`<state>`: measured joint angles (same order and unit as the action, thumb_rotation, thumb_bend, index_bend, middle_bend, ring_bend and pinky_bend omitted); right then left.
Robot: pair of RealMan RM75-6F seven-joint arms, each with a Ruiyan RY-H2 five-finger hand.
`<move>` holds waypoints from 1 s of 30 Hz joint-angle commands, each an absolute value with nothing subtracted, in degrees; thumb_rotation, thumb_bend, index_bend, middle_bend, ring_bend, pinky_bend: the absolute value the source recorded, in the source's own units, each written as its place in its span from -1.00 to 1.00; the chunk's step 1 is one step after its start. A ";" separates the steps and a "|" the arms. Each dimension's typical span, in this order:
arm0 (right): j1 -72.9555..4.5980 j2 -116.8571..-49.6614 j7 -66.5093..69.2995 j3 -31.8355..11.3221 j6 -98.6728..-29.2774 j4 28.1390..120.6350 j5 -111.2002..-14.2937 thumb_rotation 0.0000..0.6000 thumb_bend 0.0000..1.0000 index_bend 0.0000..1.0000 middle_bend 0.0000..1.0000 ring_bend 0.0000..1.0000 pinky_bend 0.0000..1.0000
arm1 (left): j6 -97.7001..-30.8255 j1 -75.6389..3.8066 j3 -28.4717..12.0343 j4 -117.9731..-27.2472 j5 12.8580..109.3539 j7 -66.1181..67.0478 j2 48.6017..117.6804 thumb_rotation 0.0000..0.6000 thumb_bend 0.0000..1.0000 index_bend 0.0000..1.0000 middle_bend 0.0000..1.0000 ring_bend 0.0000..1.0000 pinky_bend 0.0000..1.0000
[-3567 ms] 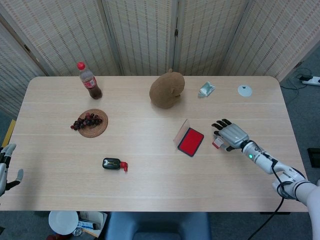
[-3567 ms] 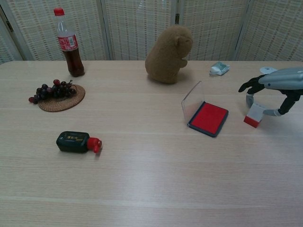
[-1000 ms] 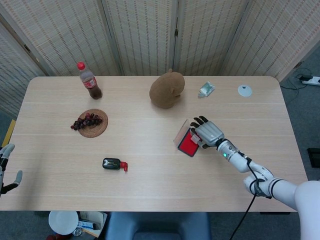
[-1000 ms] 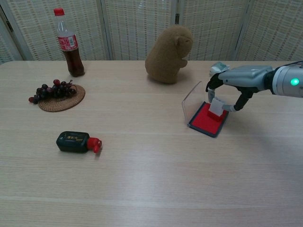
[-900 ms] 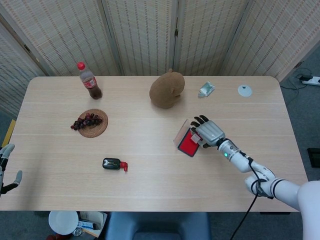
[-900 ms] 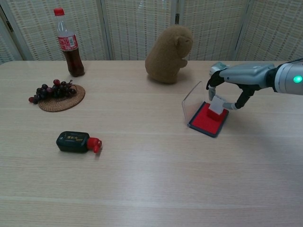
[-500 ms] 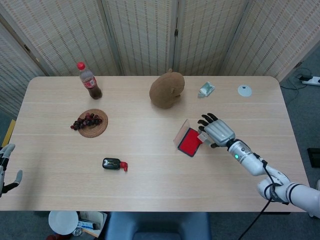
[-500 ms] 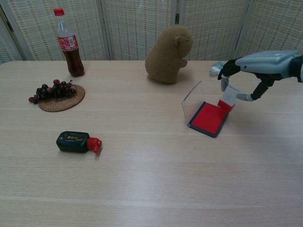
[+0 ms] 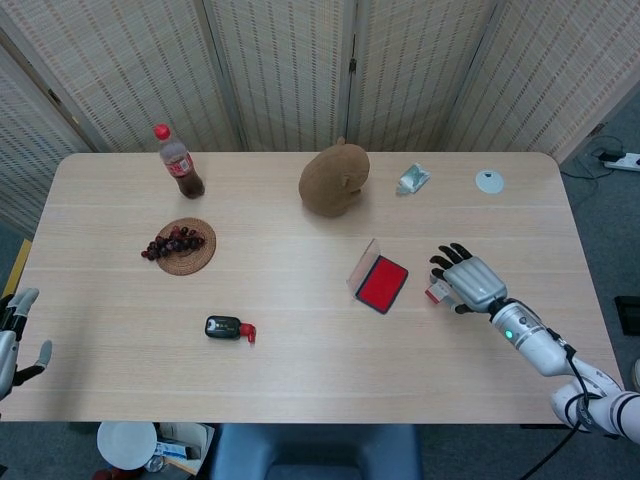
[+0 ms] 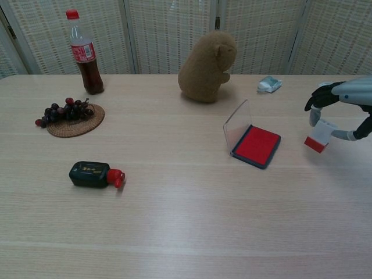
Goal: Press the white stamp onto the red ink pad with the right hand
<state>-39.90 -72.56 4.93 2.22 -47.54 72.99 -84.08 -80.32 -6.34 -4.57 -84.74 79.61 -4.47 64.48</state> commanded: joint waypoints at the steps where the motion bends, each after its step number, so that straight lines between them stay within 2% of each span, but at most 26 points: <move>1: -39.59 -73.23 5.23 2.47 -47.36 72.19 -84.32 1.00 -0.17 0.39 -0.68 -0.97 -1.00 | -80.45 -6.28 -4.54 -84.81 79.69 -4.51 64.44 1.00 -0.15 -1.00 -1.00 -1.00 -1.00; 22: -39.80 -79.47 6.76 2.67 -44.86 64.74 -85.58 1.00 -0.18 0.39 -0.68 -0.97 -1.00 | -80.95 -5.95 -4.30 -84.77 80.33 -5.90 63.98 1.00 -0.15 -1.00 -1.00 -1.00 -1.00; 25: -39.92 -79.22 7.46 2.85 -44.57 64.83 -85.96 1.00 -0.24 0.38 -0.69 -0.97 -1.00 | -80.94 -5.92 -4.31 -84.75 80.26 -5.96 63.98 1.00 -0.15 -1.00 -1.00 -1.00 -1.00; 27: -40.11 -78.64 8.06 3.13 -44.20 65.16 -86.40 1.00 -0.31 0.24 -0.72 -0.97 -1.00 | -80.92 -5.93 -4.35 -84.71 80.21 -6.00 63.99 1.00 -0.15 -1.00 -1.00 -1.00 -1.00; 30: -40.35 -77.62 9.18 3.47 -43.78 65.88 -86.94 1.00 -0.40 -0.28 -0.78 -0.97 -1.00 | -80.75 -5.98 -4.34 -84.65 80.12 -5.96 64.00 1.00 -0.15 -1.00 -1.00 -1.00 -1.00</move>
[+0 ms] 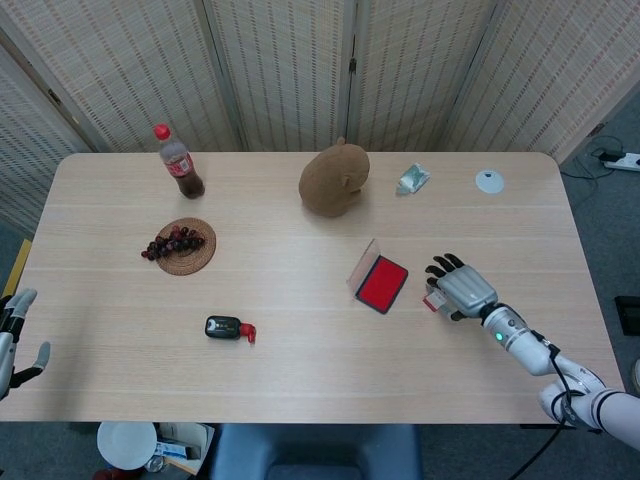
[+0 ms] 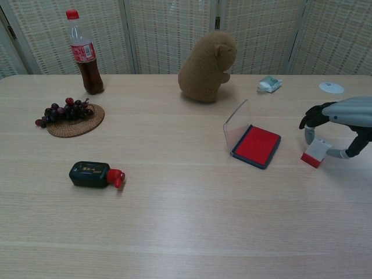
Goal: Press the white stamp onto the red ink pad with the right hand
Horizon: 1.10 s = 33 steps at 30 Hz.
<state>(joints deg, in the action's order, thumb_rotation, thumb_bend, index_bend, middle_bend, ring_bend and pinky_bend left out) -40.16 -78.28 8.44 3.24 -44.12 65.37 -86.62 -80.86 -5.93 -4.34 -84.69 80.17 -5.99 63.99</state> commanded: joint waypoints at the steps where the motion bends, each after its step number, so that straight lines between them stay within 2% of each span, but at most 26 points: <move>1: -40.42 -77.34 9.42 3.50 -43.69 66.07 -87.01 1.00 -0.42 -0.43 -0.79 -0.97 -1.00 | -80.66 -6.02 -4.35 -84.63 80.08 -5.93 64.02 1.00 -0.15 -1.00 -1.00 -1.00 -1.00; 4: -40.46 -76.62 9.55 3.51 -43.66 66.51 -87.10 1.00 -0.45 -0.64 -0.82 -0.98 -1.00 | -80.51 -6.09 -4.37 -84.55 80.00 -5.85 64.09 1.00 -0.15 -1.00 -1.00 -1.00 -1.00; 15: -40.19 -74.63 9.38 3.11 -44.04 68.63 -86.71 1.00 -0.47 -0.86 -0.85 -1.00 -1.00 | -80.31 -6.17 -4.40 -84.39 79.85 -5.83 64.21 1.00 -0.15 -1.00 -1.00 -1.00 -1.00; 20: -39.35 -70.44 10.87 2.70 -46.69 73.93 -87.15 1.00 -0.50 -0.90 -0.88 -1.00 -1.00 | -80.24 -6.16 -4.47 -84.18 79.69 -6.05 64.20 1.00 -0.15 -1.00 -1.00 -1.00 -1.00; 26: -35.21 -64.70 14.02 2.45 -56.03 80.58 -88.95 1.00 -0.53 -0.93 -0.91 -1.00 -1.00 | -79.94 -6.25 -4.59 -84.02 79.35 -6.12 64.23 1.00 -0.15 -1.00 -1.00 -1.00 -1.00; 27: -31.58 -63.25 15.11 2.48 -62.44 81.87 -89.20 1.00 -0.53 -0.93 -0.91 -1.00 -1.00 | -79.84 -6.34 -4.52 -84.08 79.52 -5.96 64.27 1.00 -0.15 -1.00 -1.00 -1.00 -1.00; 30: -25.10 -64.07 14.32 2.69 -72.97 80.09 -89.68 1.00 -0.54 -0.93 -0.92 -1.00 -1.00 | -79.45 -6.61 -4.27 -84.21 79.92 -5.62 64.30 1.00 -0.15 -1.00 -1.00 -1.00 -1.00; 33: -19.81 -66.65 12.07 2.89 -79.58 76.10 -88.81 1.00 -0.55 -0.93 -0.93 -1.00 -1.00 | -79.58 -6.72 -3.99 -84.51 80.70 -5.47 64.26 1.00 -0.15 -1.00 -1.00 -1.00 -1.00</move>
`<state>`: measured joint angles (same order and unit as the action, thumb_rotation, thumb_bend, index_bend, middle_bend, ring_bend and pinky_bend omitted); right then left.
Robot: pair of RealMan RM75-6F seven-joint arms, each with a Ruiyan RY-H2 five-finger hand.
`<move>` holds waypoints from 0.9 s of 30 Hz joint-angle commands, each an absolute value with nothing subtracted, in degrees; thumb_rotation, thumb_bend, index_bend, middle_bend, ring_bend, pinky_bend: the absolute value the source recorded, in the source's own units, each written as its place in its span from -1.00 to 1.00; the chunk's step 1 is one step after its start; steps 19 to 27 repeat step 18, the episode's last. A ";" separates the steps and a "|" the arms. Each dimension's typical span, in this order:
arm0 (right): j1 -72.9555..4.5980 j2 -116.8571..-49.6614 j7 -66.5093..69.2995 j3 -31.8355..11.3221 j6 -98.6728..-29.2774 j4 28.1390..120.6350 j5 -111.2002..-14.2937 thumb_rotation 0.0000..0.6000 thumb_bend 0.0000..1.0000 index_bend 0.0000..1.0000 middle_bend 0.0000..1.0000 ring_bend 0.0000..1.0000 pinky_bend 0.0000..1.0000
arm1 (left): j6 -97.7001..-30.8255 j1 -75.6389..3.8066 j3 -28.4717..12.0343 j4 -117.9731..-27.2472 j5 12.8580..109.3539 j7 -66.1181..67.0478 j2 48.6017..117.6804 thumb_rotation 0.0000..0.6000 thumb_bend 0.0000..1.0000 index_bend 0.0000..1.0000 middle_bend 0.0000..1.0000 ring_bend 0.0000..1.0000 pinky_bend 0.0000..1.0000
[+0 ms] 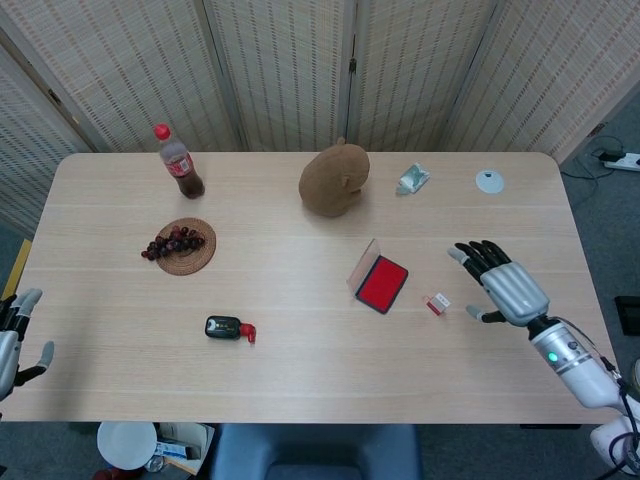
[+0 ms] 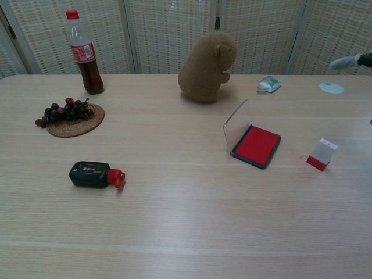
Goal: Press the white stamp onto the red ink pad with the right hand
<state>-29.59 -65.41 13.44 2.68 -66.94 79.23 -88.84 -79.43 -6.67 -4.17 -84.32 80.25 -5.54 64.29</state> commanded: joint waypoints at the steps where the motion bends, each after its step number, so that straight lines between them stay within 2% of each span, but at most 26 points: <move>1: -18.49 -67.47 11.70 2.89 -81.03 74.89 -88.47 1.00 -0.56 -0.93 -0.93 -1.00 -1.00 | -79.77 -6.70 -3.89 -84.63 81.03 -5.48 64.22 1.00 -0.15 -1.00 -1.00 -1.00 -1.00; 6: -13.02 -71.41 14.17 1.99 -85.92 69.06 -85.93 1.00 -0.57 -0.95 -0.94 -1.00 -1.00 | -80.65 -6.64 -3.26 -85.16 82.86 -5.57 63.97 1.00 -0.14 -1.00 -1.00 -1.00 -1.00; 10: -11.97 -71.37 11.73 1.53 -86.32 68.84 -85.78 1.00 -0.58 -1.00 -0.93 -1.00 -1.00 | -81.47 -6.55 -2.88 -85.19 84.10 -5.37 64.02 1.00 -0.15 -1.00 -1.00 -1.00 -1.00; 27: -11.70 -70.95 12.45 1.01 -85.13 69.99 -86.93 1.00 -0.59 -1.00 -0.93 -1.00 -1.00 | -82.04 -6.37 -2.85 -85.00 84.29 -6.21 63.85 1.00 -0.15 -1.00 -1.00 -1.00 -1.00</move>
